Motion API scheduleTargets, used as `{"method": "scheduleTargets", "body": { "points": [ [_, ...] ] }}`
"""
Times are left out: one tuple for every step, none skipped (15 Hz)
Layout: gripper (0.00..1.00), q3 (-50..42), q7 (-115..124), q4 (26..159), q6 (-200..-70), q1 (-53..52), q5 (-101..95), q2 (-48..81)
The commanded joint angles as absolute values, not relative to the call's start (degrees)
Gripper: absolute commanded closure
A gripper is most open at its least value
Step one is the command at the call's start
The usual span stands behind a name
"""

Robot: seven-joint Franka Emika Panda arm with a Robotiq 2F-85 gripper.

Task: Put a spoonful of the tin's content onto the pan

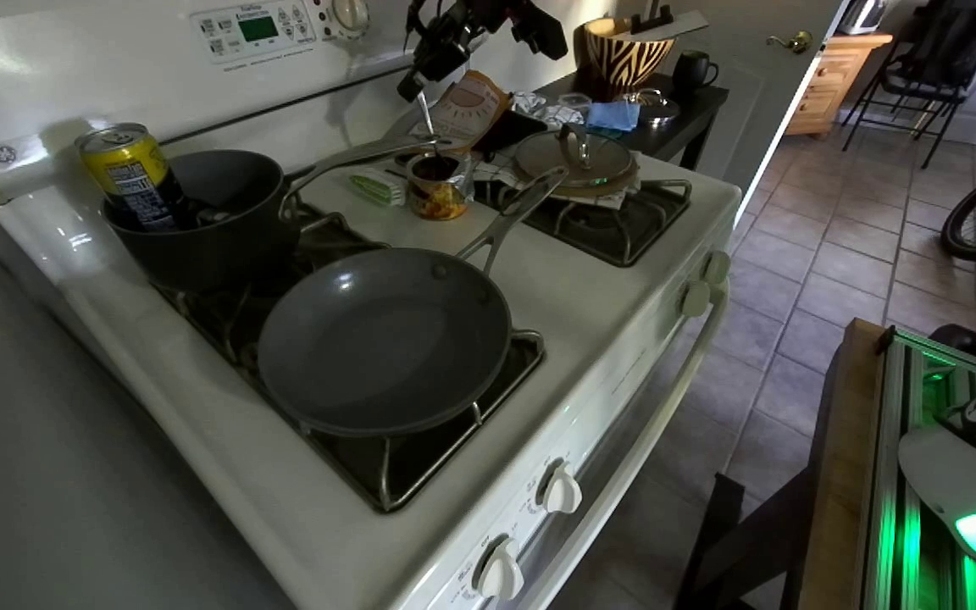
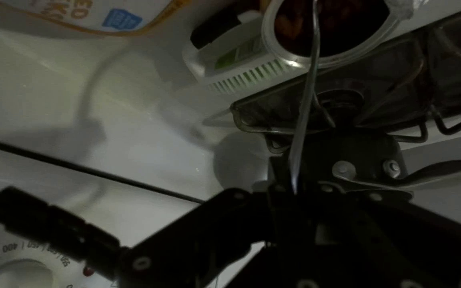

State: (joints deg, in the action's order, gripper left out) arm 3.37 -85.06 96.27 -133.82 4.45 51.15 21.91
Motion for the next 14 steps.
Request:
{"method": "scheduleTargets", "body": {
  "points": [
    [0.98, 3.3, -80.7, 96.2, -134.3, 5.5, 51.9, 23.6],
    [0.98, 3.2, -78.8, 95.9, -133.9, 5.8, 52.3, 23.9],
    [0.98, 3.1, -77.0, 95.5, -133.8, 6.1, 52.6, 24.2],
    [0.98, 3.0, -75.2, 95.3, -133.7, 6.4, 53.0, 24.5],
    [0.98, 3.0, -73.2, 95.3, -133.7, 6.6, 53.5, 24.8],
    [0.98, 2.7, -71.0, 95.0, -133.7, 6.8, 53.6, 25.2],
    [0.98, 2.6, -68.7, 94.7, -133.7, 7.0, 53.8, 25.5],
    [0.98, 2.6, -66.7, 94.4, -133.4, 7.3, 54.1, 26.0],
    [0.98, 2.7, -65.3, 94.4, -133.0, 7.7, 54.6, 26.3],
    [0.98, 2.8, -63.7, 94.1, -132.7, 8.0, 55.2, 26.8],
    [0.98, 2.8, -62.2, 93.7, -132.6, 8.3, 55.8, 27.3],
    [0.98, 2.9, -60.8, 93.4, -132.5, 8.5, 56.3, 27.6],
    [0.98, 2.9, -59.5, 93.0, -132.3, 8.7, 56.8, 28.1],
    [0.98, 3.1, -58.3, 92.7, -131.7, 9.0, 57.7, 28.5]
  ]
}}
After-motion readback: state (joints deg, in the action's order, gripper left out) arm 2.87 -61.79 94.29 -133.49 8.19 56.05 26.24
